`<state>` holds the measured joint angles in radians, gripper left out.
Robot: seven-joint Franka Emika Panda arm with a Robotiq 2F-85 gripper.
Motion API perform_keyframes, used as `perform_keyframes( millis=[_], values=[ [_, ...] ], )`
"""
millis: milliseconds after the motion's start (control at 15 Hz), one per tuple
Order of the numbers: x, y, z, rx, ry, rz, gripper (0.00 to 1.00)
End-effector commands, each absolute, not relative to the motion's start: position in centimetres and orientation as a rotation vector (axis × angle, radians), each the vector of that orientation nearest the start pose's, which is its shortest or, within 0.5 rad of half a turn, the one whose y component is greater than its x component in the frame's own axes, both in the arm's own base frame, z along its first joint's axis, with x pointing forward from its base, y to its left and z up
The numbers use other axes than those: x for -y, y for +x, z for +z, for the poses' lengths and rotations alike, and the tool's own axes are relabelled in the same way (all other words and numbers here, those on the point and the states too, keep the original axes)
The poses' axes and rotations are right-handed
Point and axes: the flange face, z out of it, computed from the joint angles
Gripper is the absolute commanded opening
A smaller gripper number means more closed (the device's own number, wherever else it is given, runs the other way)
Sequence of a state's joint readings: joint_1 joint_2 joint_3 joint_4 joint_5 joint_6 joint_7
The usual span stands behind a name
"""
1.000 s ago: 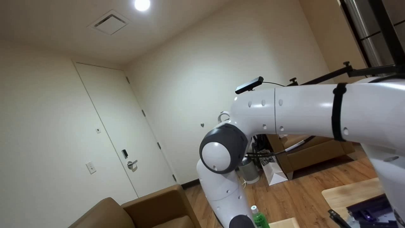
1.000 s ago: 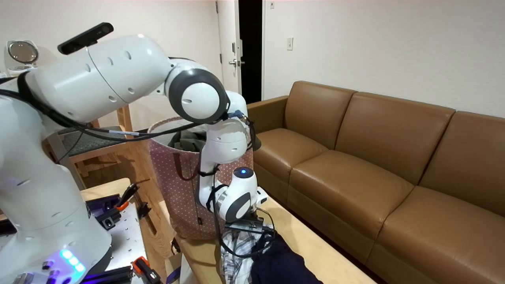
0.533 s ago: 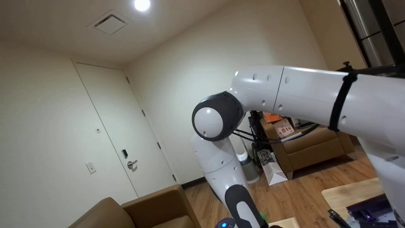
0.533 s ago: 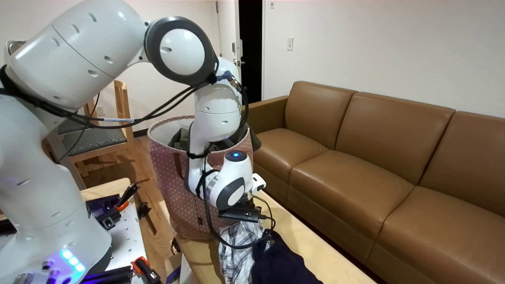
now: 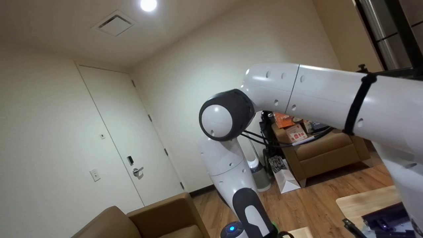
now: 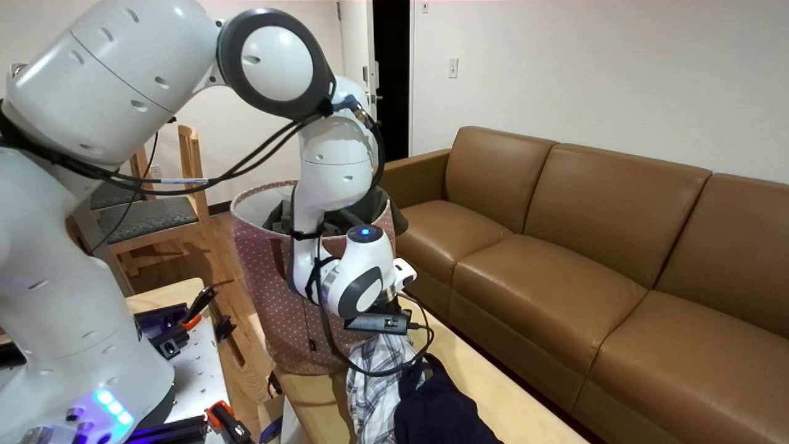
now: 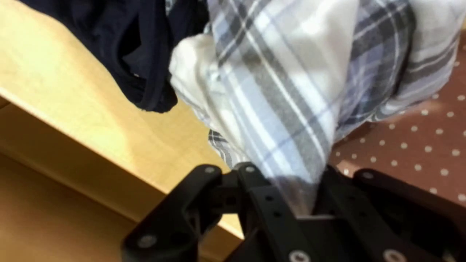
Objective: Put the checked garment in the laundry basket
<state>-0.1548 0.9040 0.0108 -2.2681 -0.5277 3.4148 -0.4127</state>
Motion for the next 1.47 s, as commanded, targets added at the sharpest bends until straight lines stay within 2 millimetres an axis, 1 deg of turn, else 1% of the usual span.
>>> perform_keyframes(
  millis=[0, 67, 200, 267, 333, 400, 467, 600, 667, 733, 800, 933, 1067, 1200, 1267, 1333, 1400],
  values=[
    [-1.2, 46.3, 7.5, 1.219, -2.895, -0.576, 0.05],
    [-1.7, 47.8, 10.1, 1.226, -2.917, -0.613, 0.04],
    [-2.9, 47.1, 13.6, 1.276, -2.942, -0.66, 0.04],
    [-1.9, 48.7, 9.4, 1.265, -2.918, -0.611, 0.14],
    [-2.7, 48.8, 11.2, 1.281, -2.928, -0.638, 0.14],
    [-3.3, 48.5, 12.5, 1.295, -2.927, -0.653, 0.14],
    [-3.6, 48.1, 13.2, 1.301, -2.925, -0.66, 0.14],
    [-3.4, 47.6, 13.3, 1.295, -2.931, -0.649, 0.14],
    [-3.2, 47.5, 13.2, 1.291, -2.935, -0.643, 0.04],
    [-3.0, 47.4, 13.8, 1.256, -2.959, -0.63, 0.04],
    [-2.9, 46.7, 15.2, 1.182, -2.98, -0.585, 0.04],
    [-2.2, 45.6, 18.7, 1.053, -3.052, -0.618, 0.04],
    [-1.2, 45.2, 21.3, 0.91, -3.115, -0.644, 0.04],
    [0.5, 45.3, 23.9, 0.787, -3.157, -0.664, 0.04],
    [1.5, 46.0, 24.6, 0.746, -3.182, -0.708, 0.04],
    [0.7, 46.6, 22.8, 0.821, -3.173, -0.686, 0.04],
    [0.9, 46.7, 23.7, 0.806, -3.175, -0.705, 0.13]
  ],
)
